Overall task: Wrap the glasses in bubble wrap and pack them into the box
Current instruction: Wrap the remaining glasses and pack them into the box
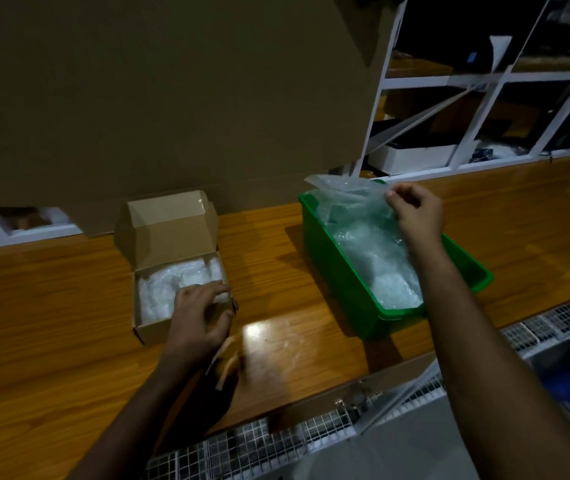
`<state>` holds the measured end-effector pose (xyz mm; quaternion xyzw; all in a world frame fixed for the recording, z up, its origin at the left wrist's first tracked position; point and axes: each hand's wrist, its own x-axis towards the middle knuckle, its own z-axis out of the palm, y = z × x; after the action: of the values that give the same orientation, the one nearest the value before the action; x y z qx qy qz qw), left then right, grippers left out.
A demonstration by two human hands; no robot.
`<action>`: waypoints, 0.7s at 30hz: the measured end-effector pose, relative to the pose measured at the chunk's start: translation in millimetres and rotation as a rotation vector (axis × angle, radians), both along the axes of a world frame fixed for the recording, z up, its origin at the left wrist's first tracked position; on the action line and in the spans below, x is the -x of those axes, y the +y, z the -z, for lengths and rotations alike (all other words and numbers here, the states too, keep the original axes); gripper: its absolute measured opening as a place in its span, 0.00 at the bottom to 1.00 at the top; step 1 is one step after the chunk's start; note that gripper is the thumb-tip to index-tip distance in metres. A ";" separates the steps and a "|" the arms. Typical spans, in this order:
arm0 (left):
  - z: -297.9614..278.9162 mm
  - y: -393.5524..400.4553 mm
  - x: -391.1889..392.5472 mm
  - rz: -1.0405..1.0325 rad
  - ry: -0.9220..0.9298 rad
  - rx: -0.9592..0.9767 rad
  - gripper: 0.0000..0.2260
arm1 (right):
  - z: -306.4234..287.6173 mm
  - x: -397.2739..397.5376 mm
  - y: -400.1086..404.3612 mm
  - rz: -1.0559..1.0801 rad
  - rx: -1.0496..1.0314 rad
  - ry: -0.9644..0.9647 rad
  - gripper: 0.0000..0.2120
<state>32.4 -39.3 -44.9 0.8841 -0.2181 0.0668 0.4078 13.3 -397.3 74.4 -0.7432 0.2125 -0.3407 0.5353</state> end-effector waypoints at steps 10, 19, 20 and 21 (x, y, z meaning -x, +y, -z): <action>-69.9 -9.4 4.8 0.022 0.499 0.498 0.36 | -16.8 14.2 120.6 -0.485 -0.425 0.184 0.06; -85.7 8.3 24.6 0.048 0.782 0.768 0.16 | 45.5 18.1 182.5 -0.595 -0.393 0.441 0.12; -82.2 11.1 23.7 -0.011 0.754 0.757 0.14 | 50.7 18.5 186.9 -0.612 -0.408 0.437 0.11; -77.7 14.6 23.3 -0.075 0.735 0.756 0.13 | 54.9 19.5 191.3 -0.631 -0.430 0.437 0.09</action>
<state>9.0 -24.7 32.9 0.6475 0.0102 -0.1591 0.7452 -6.2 -206.0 19.5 -0.6978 0.1494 0.0567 0.6982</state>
